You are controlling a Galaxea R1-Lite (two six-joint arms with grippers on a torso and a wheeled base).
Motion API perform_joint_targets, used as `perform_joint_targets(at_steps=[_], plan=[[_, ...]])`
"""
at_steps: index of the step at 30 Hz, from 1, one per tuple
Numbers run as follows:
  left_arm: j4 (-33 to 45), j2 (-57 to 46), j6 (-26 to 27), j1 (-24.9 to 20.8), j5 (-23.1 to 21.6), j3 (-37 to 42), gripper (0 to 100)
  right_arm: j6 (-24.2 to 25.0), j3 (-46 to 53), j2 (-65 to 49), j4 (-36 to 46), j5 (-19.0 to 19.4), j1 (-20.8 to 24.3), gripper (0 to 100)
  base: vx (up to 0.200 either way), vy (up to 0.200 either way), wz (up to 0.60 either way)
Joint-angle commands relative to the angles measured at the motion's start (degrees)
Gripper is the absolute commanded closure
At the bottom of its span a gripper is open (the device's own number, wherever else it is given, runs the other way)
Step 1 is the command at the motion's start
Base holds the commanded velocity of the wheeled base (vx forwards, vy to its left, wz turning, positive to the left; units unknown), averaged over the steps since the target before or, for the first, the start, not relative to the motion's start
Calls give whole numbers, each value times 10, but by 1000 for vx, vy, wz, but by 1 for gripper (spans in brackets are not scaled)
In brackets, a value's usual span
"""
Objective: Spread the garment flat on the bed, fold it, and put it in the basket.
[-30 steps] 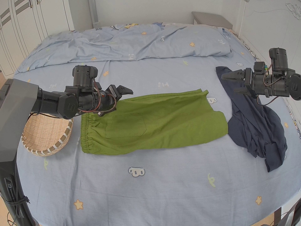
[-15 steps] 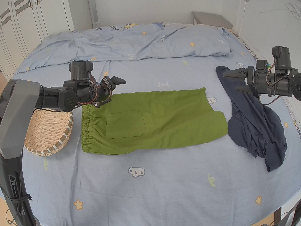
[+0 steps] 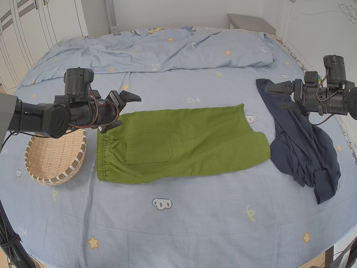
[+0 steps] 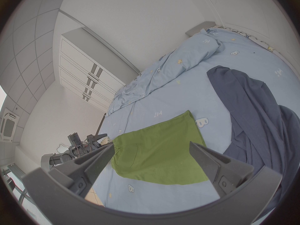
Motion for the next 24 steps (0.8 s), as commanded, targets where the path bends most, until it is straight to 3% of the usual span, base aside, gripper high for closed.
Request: perform_joint_targets(at_steps=[1,4,5,7,12,18,24], plan=[[-2,-57,0,7,-3,96,0,0,3,-7,0,5,0,0,0,0,0],[-2,-97,-2,10,-5,153,0,1,3,-7,0,12,0,0,0,0,0],[-7,-128,0,11,-6,218,0,1,5,-9,1,18,1,0,0,0,0],[-22,-143,2,14,-5,263,0,1,9,-13,1,19,2,0,0,0,0],[-123,-190,6,65,-15,368,0,-1,23,-21,0,20,4,0,0,0,0],[-166,-182,97,85,-67,411,0,-2,29,-24,0,19,19,0,0,0,0],[-177,-123,123,91,-67,397,0,-3,33,-23,-1,18,27,0,0,0,0]])
